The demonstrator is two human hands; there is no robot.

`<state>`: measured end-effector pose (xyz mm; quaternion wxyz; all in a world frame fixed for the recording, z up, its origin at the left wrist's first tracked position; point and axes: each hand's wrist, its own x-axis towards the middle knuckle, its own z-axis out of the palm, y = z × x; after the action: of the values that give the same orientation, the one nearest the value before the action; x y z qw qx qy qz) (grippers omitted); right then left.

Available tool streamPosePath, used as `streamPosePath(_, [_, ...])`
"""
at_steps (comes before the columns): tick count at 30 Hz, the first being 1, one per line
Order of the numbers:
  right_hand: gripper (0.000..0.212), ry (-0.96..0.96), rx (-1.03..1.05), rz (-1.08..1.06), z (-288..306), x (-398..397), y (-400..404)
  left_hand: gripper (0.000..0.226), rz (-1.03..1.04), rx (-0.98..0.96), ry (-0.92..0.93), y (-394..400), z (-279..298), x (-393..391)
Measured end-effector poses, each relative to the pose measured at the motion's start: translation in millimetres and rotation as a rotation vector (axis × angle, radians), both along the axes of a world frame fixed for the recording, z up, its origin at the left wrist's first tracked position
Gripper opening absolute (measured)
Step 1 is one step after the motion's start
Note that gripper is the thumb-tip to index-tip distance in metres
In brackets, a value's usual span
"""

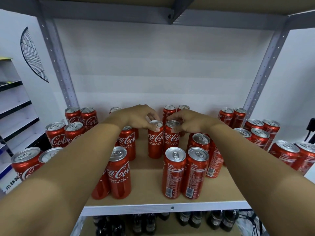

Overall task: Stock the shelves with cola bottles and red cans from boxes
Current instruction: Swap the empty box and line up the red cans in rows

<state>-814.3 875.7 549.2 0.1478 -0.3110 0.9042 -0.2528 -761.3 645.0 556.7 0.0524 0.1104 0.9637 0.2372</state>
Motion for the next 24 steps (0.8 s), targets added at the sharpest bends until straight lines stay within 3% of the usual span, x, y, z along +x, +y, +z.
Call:
streamPosePath(14, [0.063,0.045,-0.009,-0.031,-4.6,12.0,0.9,0.042,0.025,-0.039,-0.004,5.6,-5.5,4.8])
streamPosePath(19, [0.067,0.136,-0.008,0.014,-1.0,24.0,6.5,0.067,0.031,-0.050,0.008,6.3,-7.7,11.8])
streamPosePath(22, [0.058,0.197,-0.038,0.015,6.4,38.6,16.0,0.068,0.014,-0.131,0.112,11.2,-2.7,19.8])
streamPosePath(24, [0.044,0.278,-0.069,0.004,10.2,50.5,24.5,0.056,-0.019,-0.109,0.254,22.3,5.1,33.4])
